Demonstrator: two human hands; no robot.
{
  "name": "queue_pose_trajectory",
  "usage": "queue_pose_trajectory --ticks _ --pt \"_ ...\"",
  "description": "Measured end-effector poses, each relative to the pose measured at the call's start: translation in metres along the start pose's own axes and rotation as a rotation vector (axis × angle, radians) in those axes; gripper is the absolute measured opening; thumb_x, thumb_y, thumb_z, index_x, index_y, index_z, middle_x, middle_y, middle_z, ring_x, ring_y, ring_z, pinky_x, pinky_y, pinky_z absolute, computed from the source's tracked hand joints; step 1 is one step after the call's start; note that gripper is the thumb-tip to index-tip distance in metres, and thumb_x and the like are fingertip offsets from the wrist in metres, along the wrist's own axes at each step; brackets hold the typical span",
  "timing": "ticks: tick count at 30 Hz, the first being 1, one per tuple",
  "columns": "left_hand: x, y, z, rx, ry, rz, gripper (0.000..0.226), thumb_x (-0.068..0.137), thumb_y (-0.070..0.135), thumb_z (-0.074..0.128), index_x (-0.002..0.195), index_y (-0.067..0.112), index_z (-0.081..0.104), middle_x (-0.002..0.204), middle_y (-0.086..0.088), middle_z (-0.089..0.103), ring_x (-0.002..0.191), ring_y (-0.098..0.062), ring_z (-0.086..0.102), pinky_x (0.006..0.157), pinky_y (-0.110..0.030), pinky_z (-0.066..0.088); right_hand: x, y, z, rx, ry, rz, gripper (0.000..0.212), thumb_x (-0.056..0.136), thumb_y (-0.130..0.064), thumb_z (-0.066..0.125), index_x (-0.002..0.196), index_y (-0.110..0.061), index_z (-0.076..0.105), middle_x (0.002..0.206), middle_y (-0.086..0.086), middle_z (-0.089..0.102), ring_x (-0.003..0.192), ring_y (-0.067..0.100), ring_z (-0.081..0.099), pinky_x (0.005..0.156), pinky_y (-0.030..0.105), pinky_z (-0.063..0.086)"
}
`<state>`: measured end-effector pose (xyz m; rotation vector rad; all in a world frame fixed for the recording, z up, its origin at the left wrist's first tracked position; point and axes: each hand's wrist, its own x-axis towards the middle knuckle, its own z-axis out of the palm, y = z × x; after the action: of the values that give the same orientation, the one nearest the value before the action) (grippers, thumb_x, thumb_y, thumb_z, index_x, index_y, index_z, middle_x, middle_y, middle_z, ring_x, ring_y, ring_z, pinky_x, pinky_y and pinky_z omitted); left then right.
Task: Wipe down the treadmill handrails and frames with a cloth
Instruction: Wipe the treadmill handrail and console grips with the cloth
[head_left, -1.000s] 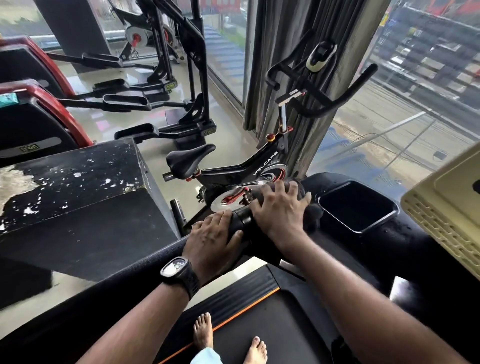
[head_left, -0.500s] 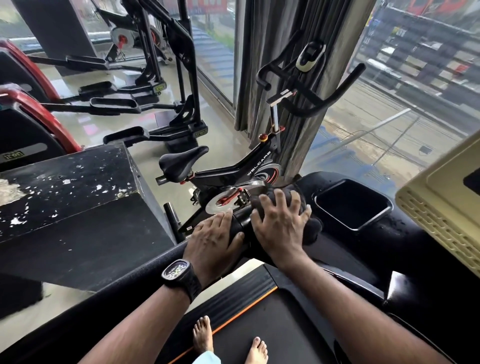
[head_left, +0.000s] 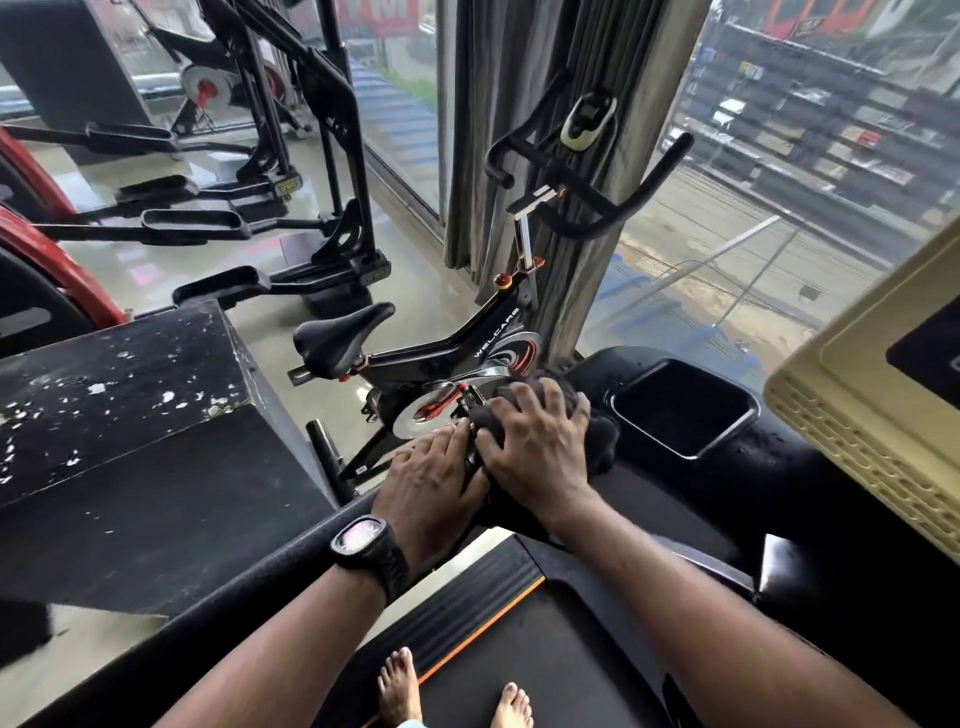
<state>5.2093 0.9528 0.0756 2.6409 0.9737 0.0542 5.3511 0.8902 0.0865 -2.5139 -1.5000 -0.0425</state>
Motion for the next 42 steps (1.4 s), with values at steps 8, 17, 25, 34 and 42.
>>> queue_pose_trajectory --ticks 8,17,25,34,42 --pt "0.009 0.004 -0.002 0.016 -0.007 0.031 0.078 0.09 0.062 0.017 0.15 0.014 0.03 0.15 -0.005 0.043 0.136 -0.022 0.042 0.109 -0.043 0.036 0.03 0.031 -0.013 -0.099 -0.098 0.248 0.05 0.091 -0.059 0.043 0.13 -0.032 0.06 0.142 0.002 0.05 0.141 0.035 0.035 0.11 0.076 0.02" --pt "0.017 0.004 -0.004 0.006 -0.03 0.045 0.089 0.08 0.067 0.01 0.149 0.016 0.031 0.149 -0.004 0.045 0.136 -0.021 0.043 0.109 -0.042 0.037 0.05 0.036 -0.015 -0.079 -0.16 -0.047 0.048 0.088 -0.065 0.041 0.119 -0.038 0.065 0.133 -0.008 0.059 0.132 0.023 0.043 0.108 0.061 0.028" --pt "0.023 0.005 0.0 0.003 -0.031 0.058 0.071 0.092 0.06 0.028 0.148 0.017 0.031 0.149 -0.002 0.045 0.135 -0.018 0.043 0.107 -0.042 0.038 0.001 0.022 0.002 -0.051 0.067 0.09 0.05 0.087 -0.06 0.041 0.121 -0.032 0.065 0.136 -0.004 0.057 0.135 0.031 0.043 0.11 0.068 0.027" --pt "0.035 0.015 -0.005 -0.003 -0.018 0.111 0.063 0.096 0.057 0.031 0.143 0.016 0.036 0.141 -0.004 0.052 0.127 -0.022 0.049 0.102 -0.042 0.04 0.024 0.041 -0.012 -0.123 -0.086 0.349 0.059 0.094 -0.061 0.042 0.143 -0.029 0.048 0.155 0.006 0.037 0.146 0.039 0.026 0.106 0.071 0.029" --pt "0.036 0.017 -0.007 -0.004 -0.019 0.118 0.063 0.098 0.055 0.035 0.146 0.015 0.034 0.142 -0.004 0.05 0.128 -0.023 0.048 0.102 -0.041 0.039 0.049 0.051 -0.02 -0.077 -0.141 0.057 0.052 0.092 -0.06 0.045 0.135 -0.032 0.053 0.143 -0.003 0.054 0.136 0.027 0.039 0.106 0.061 0.033"
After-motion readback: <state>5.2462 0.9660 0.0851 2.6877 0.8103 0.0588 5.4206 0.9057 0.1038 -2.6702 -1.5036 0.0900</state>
